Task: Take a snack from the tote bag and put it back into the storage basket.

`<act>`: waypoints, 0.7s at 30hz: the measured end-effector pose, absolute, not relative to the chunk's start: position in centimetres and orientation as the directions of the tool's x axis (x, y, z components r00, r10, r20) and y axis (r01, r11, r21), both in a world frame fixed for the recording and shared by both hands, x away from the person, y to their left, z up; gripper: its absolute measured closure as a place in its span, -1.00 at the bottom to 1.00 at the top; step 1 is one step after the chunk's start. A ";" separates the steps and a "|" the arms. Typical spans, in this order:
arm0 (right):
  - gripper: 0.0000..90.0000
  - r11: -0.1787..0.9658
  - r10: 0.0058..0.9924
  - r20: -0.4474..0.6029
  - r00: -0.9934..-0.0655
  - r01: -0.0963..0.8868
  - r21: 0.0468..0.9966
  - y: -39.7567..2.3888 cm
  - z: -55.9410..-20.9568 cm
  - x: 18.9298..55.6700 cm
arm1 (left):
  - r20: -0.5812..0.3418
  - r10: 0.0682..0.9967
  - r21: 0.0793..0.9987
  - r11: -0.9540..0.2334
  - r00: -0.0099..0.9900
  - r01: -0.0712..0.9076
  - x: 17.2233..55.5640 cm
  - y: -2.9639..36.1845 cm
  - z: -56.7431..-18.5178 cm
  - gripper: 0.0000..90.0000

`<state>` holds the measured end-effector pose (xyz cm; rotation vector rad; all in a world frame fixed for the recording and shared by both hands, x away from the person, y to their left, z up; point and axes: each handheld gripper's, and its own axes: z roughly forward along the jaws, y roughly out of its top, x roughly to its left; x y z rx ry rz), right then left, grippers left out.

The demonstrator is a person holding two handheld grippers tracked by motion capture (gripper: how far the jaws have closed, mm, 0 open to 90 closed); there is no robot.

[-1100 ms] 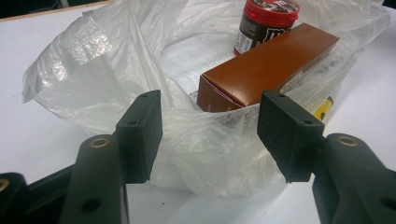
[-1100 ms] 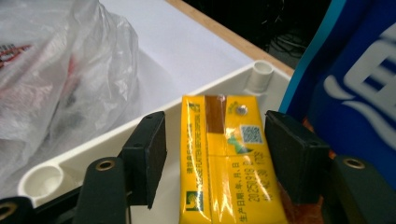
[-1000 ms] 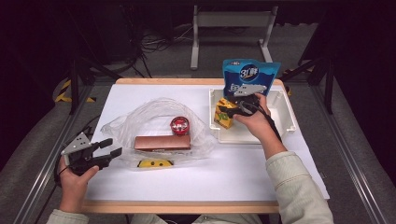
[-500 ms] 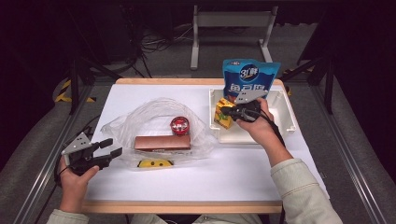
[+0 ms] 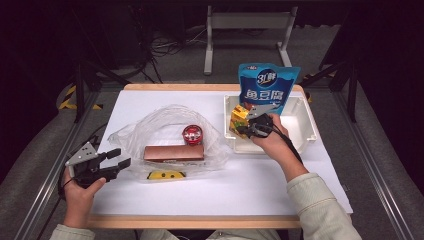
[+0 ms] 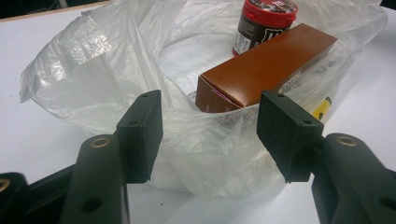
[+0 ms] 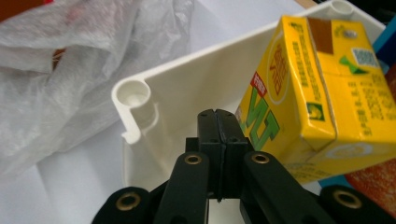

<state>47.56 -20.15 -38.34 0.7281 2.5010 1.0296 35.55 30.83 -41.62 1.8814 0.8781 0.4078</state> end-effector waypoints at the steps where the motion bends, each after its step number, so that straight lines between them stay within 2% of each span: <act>1: 1.00 0.605 0.579 -0.110 -0.808 0.335 0.722 -20.2 -38.5 47.6 | -0.094 0.725 0.881 -0.259 0.682 0.396 35.6 30.8 -41.6 -0.08; 21: 1.00 0.588 0.676 -0.107 -0.729 0.446 0.675 -21.9 -39.5 48.3 | -0.095 0.725 0.880 -0.259 0.682 0.398 35.5 30.8 -41.6 -0.07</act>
